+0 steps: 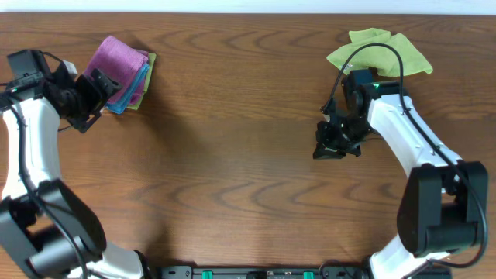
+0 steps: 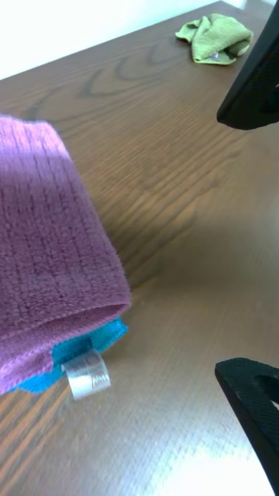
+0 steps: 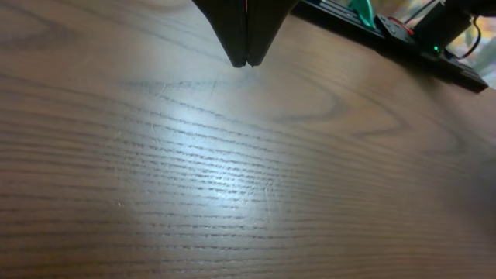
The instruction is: Fold the cloth
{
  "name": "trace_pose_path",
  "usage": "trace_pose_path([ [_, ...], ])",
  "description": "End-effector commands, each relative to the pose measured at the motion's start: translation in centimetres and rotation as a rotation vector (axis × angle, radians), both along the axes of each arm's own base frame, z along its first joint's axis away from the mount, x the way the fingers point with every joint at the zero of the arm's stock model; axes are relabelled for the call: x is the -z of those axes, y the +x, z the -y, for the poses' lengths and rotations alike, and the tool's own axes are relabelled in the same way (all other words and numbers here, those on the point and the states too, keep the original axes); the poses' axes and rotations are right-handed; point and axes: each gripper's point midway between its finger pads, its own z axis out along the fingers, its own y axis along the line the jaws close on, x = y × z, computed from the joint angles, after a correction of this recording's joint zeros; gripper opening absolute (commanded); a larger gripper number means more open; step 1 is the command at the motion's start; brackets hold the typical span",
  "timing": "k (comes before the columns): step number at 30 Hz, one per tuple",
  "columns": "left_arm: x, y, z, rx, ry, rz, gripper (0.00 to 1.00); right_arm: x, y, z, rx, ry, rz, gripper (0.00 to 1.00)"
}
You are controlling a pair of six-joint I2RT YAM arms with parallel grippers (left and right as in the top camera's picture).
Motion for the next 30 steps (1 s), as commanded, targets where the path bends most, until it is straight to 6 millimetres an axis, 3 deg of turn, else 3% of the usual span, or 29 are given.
trace_pose_path([
  [1, -3.0, -1.0, 0.0, 0.044, 0.068, 0.057, 0.95, -2.4, 0.0, -0.6, -0.052, 0.033, 0.087, 0.02],
  [4, -5.0, -3.1, 1.5, 0.115, 0.071, 0.075, 0.96, -4.2, -0.2, 0.3, -0.066, -0.009, 0.159, 0.01],
  [8, -9.2, -5.6, 4.2, 0.204, 0.046, 0.180, 0.95, -7.1, -1.6, 1.8, -0.117, -0.083, 0.256, 0.02],
  [11, -11.7, -7.8, 5.4, 0.239, 0.094, 0.238, 0.95, -9.1, -3.1, 2.9, -0.177, -0.129, 0.325, 0.21],
  [14, -14.2, -10.3, 8.0, 0.310, 0.153, 0.319, 0.95, -11.7, -4.2, 3.5, -0.203, -0.156, 0.432, 0.34],
  [20, -12.9, -16.0, 13.0, 0.508, 0.298, 0.295, 0.95, -15.7, -6.2, 3.9, -0.200, -0.158, 0.611, 0.52],
  [22, -12.4, -18.0, 13.6, 0.549, 0.349, 0.285, 0.95, -16.4, -7.2, 4.0, -0.205, -0.159, 0.635, 0.60],
  [23, -12.3, -19.0, 13.6, 0.558, 0.375, 0.286, 0.95, -16.5, -7.6, 4.1, -0.204, -0.160, 0.641, 0.69],
  [25, -13.0, -20.5, 13.7, 0.564, 0.419, 0.331, 0.95, -16.8, -8.1, 4.4, -0.199, -0.174, 0.658, 0.99],
  [30, -14.6, -22.5, 13.5, 0.535, 0.450, 0.425, 0.95, -16.9, -8.2, 4.9, -0.194, -0.204, 0.664, 0.99],
])
